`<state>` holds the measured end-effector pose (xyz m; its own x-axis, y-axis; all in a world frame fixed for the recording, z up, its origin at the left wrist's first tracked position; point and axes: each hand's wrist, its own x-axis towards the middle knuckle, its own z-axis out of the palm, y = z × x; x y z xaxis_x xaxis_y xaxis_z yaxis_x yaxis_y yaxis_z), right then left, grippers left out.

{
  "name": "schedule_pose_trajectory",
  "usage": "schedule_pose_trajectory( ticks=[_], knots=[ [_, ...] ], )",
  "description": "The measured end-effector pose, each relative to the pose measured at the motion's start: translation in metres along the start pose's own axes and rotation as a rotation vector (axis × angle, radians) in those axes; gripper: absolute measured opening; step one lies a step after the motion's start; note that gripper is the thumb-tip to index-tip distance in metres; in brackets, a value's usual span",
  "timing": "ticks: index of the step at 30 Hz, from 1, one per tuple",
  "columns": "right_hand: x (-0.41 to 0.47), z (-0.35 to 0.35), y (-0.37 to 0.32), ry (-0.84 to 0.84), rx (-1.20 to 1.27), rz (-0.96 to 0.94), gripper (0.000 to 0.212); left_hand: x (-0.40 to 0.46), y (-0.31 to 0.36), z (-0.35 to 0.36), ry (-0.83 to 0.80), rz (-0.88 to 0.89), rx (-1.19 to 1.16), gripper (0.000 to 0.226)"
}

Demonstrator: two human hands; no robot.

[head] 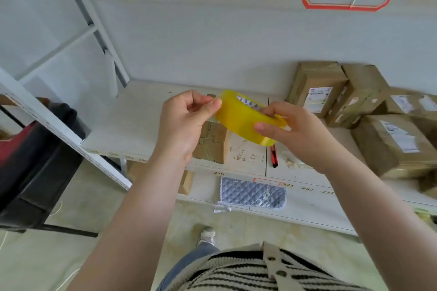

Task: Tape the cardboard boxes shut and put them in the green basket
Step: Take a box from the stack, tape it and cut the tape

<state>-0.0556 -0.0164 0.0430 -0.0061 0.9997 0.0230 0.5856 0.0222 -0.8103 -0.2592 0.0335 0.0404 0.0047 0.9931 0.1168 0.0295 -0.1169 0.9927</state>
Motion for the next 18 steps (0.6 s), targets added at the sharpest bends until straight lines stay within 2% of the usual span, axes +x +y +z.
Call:
schedule_pose_trajectory(
  ticks=[3,6,9,12,18],
  knots=[
    [0.014,0.008,0.023,0.050,-0.051,0.059,0.045,0.012,-0.007,-0.006,-0.099,-0.039,-0.037,0.021],
    [0.035,0.021,0.041,0.137,-0.224,0.160,0.061,0.029,-0.019,-0.012,-0.159,-0.082,-0.066,0.027],
    [0.063,0.026,0.047,0.046,-0.364,0.243,0.071,0.052,-0.041,-0.016,-0.132,-0.140,0.029,0.019],
    [0.100,0.030,0.051,-0.017,-0.361,0.219,0.073,0.084,-0.070,-0.021,-0.077,-0.244,0.093,0.014],
    [0.162,0.050,0.069,-0.106,-0.516,0.301,0.075,0.129,-0.133,-0.022,-0.005,-0.327,0.172,0.018]
  ],
)
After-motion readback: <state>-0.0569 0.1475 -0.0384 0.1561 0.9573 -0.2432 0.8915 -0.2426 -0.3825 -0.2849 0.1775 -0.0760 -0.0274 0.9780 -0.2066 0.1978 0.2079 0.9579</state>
